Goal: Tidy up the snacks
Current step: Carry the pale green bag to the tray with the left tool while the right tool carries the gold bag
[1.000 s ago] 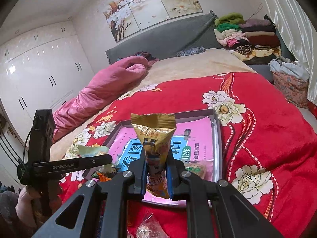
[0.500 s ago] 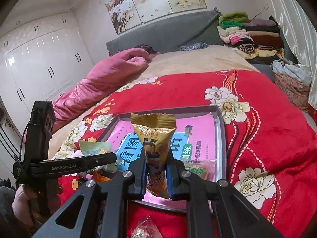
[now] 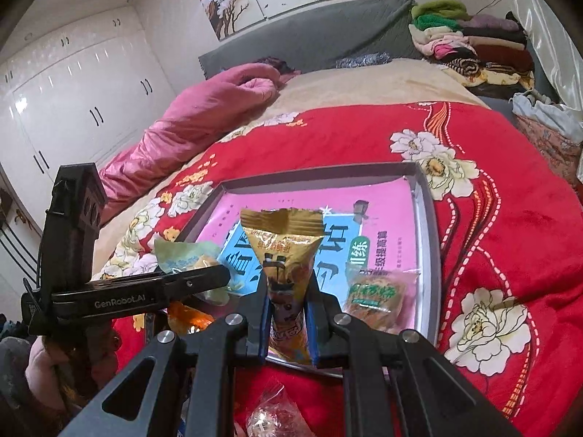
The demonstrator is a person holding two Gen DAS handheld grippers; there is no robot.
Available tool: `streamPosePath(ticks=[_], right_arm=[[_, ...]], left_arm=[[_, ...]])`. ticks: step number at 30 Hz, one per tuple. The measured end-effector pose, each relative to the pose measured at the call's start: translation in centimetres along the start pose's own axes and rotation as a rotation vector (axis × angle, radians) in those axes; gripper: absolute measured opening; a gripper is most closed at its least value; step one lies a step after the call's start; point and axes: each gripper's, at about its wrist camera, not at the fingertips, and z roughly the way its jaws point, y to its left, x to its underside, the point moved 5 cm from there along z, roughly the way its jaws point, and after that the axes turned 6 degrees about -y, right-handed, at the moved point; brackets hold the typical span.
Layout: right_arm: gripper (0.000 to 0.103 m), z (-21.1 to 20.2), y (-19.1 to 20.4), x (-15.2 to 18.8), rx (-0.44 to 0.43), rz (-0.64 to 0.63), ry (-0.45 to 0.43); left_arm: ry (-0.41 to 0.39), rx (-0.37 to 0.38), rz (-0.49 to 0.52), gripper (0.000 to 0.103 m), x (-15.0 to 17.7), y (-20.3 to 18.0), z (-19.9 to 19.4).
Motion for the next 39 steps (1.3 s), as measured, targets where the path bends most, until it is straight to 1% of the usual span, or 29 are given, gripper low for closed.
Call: streamPosePath(ticks=[14, 29, 32, 34, 39], right_arm=[[0.017, 1.2, 0.1, 0.8, 0.005, 0.003, 0.056], [0.017, 1.4, -1.1, 0.8, 0.031, 0.053, 0.06], [0.02, 1.4, -1.4, 0.8, 0.034, 0.07, 0.061], [0.025, 1.3, -1.6, 0.8, 0.03, 0.083, 0.06], [0.026, 1.3, -1.6, 0.7, 0.027, 0.093, 0.056]], left_arm=[[0.01, 0.0, 0.01, 0.04, 0.2, -0.4, 0.7], [0.026, 0.001, 0.016, 0.041, 0.3, -0.8, 1.1], [0.026, 0.0, 0.016, 0.041, 0.4, -0.8, 1.1], [0.029, 0.0, 0.014, 0.041, 0.4, -0.8, 1.1], [0.029, 0.001, 0.017, 0.041, 0.4, -0.8, 1.2]])
